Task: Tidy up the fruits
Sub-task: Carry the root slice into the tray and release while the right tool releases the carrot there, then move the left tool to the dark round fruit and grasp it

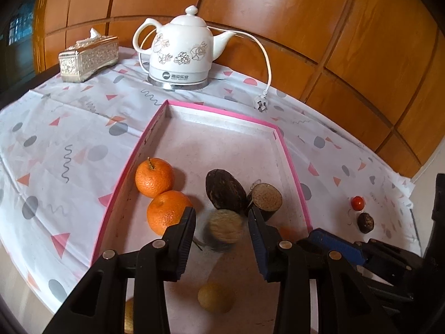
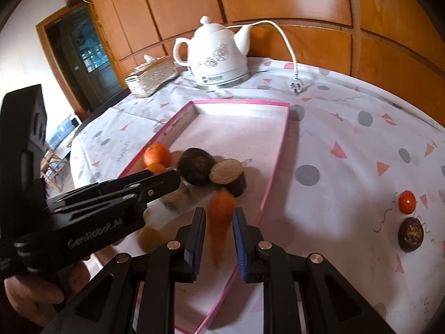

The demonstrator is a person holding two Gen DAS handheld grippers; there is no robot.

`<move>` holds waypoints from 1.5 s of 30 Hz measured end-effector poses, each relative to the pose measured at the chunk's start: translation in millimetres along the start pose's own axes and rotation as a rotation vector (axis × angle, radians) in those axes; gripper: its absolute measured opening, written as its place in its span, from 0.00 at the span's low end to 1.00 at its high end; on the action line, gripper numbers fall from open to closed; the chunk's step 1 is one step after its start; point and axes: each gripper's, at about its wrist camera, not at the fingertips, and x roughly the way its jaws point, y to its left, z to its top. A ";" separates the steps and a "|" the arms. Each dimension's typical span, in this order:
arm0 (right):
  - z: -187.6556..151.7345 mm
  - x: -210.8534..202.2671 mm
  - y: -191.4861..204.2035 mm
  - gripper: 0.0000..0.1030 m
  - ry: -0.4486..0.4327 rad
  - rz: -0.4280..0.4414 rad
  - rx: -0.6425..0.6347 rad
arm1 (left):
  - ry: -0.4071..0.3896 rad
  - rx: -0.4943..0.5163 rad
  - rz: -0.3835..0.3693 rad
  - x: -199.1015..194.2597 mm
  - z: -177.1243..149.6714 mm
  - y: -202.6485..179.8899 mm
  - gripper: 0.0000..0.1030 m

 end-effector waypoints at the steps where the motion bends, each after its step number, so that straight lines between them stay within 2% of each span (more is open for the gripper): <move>1: -0.7 -0.2 -0.7 0.20 -0.003 -0.003 0.002 | 0.003 0.002 0.001 0.7 -0.8 -0.7 0.39; 2: -1.7 -0.2 -1.1 0.26 -0.002 -0.004 0.006 | 0.007 0.001 0.004 1.4 -1.8 -0.9 0.39; 3: -2.4 0.2 -2.1 0.29 0.002 -0.001 0.015 | 0.008 0.000 0.010 1.5 -2.6 -1.0 0.39; 8: -5.7 -2.8 -3.1 0.29 -0.007 0.003 0.036 | -0.012 0.009 0.062 -4.6 -6.1 -5.3 0.40; 15: -12.4 -15.6 -3.9 0.29 -0.029 -0.037 0.055 | -0.034 0.035 0.064 -13.1 -8.7 -14.7 0.44; 21: -14.8 -30.0 -11.2 0.29 -0.075 -0.115 0.068 | -0.049 0.081 0.039 -21.3 -11.4 -31.4 0.45; 29: -18.7 -44.4 -26.2 0.29 -0.111 -0.166 0.101 | -0.048 0.131 0.013 -24.4 -16.6 -52.1 0.45; 45: -41.6 -66.5 -90.2 0.29 -0.129 -0.308 0.246 | -0.028 0.235 -0.043 -21.3 -24.6 -94.6 0.47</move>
